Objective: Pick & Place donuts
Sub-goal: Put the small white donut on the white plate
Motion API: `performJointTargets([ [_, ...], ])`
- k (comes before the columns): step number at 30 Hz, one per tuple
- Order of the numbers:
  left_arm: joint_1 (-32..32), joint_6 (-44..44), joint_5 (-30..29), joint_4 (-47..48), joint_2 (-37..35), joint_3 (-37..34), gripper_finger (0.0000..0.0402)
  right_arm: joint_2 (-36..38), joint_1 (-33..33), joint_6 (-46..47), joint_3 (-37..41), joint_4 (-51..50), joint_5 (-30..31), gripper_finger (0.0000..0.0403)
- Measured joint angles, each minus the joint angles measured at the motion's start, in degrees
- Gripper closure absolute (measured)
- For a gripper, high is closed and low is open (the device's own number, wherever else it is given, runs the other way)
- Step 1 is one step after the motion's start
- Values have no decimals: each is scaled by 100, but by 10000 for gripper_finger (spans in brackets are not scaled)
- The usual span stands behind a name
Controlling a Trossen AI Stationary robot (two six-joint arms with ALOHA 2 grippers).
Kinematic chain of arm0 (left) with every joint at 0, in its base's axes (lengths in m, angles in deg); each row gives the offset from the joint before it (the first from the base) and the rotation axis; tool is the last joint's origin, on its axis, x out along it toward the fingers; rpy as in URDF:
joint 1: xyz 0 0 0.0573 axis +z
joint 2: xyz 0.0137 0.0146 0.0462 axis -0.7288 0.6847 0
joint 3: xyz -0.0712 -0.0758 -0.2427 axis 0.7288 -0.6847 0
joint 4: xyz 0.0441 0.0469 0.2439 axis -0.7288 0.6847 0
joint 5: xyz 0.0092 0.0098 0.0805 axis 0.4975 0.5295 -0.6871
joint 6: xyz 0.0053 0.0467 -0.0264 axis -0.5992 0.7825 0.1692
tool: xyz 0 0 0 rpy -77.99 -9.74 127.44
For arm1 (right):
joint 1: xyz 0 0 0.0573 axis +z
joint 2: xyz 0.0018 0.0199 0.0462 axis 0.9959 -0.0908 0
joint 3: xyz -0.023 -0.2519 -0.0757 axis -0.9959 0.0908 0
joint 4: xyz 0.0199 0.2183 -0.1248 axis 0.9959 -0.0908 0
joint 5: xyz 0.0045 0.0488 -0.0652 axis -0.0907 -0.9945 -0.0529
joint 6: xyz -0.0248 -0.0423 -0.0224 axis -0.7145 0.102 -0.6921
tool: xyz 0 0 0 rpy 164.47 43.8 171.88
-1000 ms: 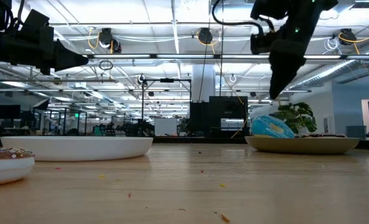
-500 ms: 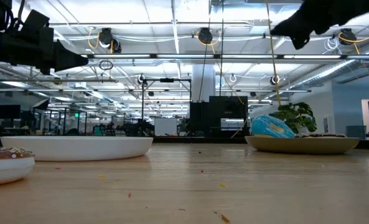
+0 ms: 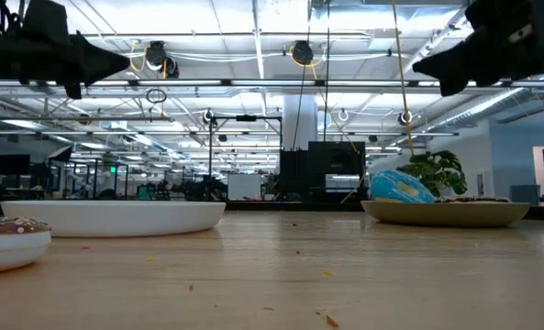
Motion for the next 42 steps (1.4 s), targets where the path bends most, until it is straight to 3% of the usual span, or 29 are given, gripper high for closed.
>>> performJointTargets([
  [7, 0, -76, 229, 314, 2, 0, 385, 283, -36, -224, 69, 14, -1, 403],
  [11, 2, -541, 454, 503, 0, 0, 385, 537, -32, -154, 197, -20, -11, 403],
  [17, 0, -1181, 806, 757, 0, 0, 385, 975, -28, 72, 193, -146, -1278, 403],
  [21, -4, -1497, 904, 906, 0, 0, 385, 1101, -28, 80, 194, -327, -1327, 403],
  [25, -13, -1422, 2139, 1138, 169, 16, 385, 1093, -28, -307, 302, -169, -1346, 403],
  [27, -18, -1600, 2240, 1151, 370, 143, 385, 1086, -30, -364, 435, 13, -1325, 403],
  [33, -471, -1636, 2269, 2344, 1395, 1225, 385, 1090, -34, -535, 651, 317, -1325, 403],
  [38, -1049, -1904, 1257, 3947, 2499, 2657, 385, 1094, -36, -617, 652, 193, -1329, 403],
  [42, -1549, -2107, 925, 4751, 3586, 3814, 385, 1090, -36, -769, 659, -63, -1331, 403],
])
